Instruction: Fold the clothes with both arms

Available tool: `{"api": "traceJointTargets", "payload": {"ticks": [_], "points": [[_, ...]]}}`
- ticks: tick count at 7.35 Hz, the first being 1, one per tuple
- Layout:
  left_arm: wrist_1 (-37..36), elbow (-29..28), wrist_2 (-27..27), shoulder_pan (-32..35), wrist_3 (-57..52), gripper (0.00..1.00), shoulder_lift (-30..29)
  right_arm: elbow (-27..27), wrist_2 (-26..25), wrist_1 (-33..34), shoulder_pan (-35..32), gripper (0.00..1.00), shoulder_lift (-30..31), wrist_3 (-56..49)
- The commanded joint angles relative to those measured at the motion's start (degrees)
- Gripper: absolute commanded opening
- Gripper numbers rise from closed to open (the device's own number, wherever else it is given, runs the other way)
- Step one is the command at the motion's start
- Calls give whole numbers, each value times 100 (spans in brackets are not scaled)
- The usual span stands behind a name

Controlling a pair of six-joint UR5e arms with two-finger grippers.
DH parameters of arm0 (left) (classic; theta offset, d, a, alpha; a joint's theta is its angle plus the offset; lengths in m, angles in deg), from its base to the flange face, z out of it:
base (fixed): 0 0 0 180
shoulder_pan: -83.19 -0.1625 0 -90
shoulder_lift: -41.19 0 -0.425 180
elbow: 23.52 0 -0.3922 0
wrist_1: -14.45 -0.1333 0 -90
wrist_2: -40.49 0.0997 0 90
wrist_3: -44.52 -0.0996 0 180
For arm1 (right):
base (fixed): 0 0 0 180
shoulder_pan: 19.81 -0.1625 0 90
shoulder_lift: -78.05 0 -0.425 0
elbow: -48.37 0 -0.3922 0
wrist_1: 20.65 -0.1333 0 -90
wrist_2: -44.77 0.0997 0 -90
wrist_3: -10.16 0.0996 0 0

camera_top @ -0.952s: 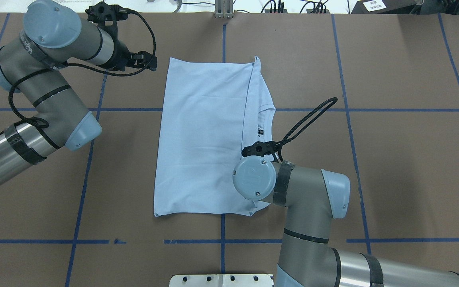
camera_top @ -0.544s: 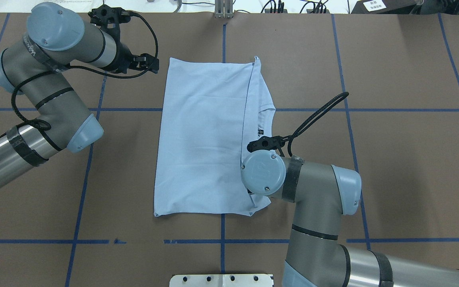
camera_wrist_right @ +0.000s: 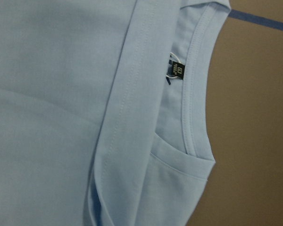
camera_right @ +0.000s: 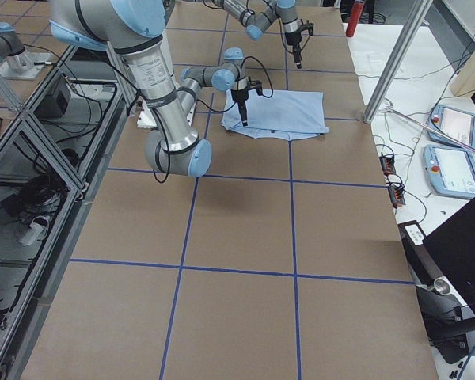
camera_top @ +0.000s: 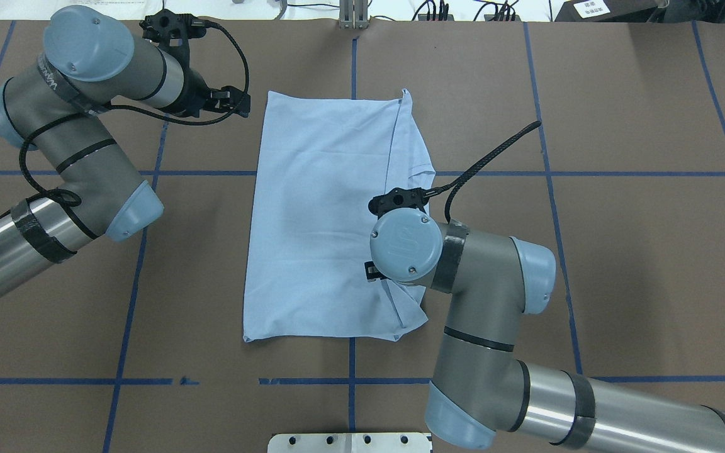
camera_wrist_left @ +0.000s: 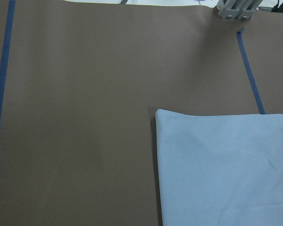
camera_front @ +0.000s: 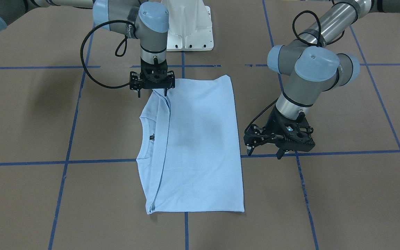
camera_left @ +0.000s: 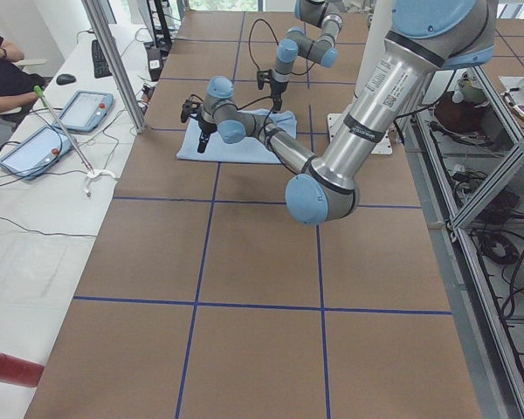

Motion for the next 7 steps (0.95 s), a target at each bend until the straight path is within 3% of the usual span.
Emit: {"api": "traceJointTargets", "payload": {"ticks": [1, 7], "points": [[0, -3, 0, 0, 7, 100, -7, 491, 28, -162, -7, 100, -232, -6], [0, -3, 0, 0, 15, 100, -7, 536, 335, 91, 10, 100, -162, -6]]}}
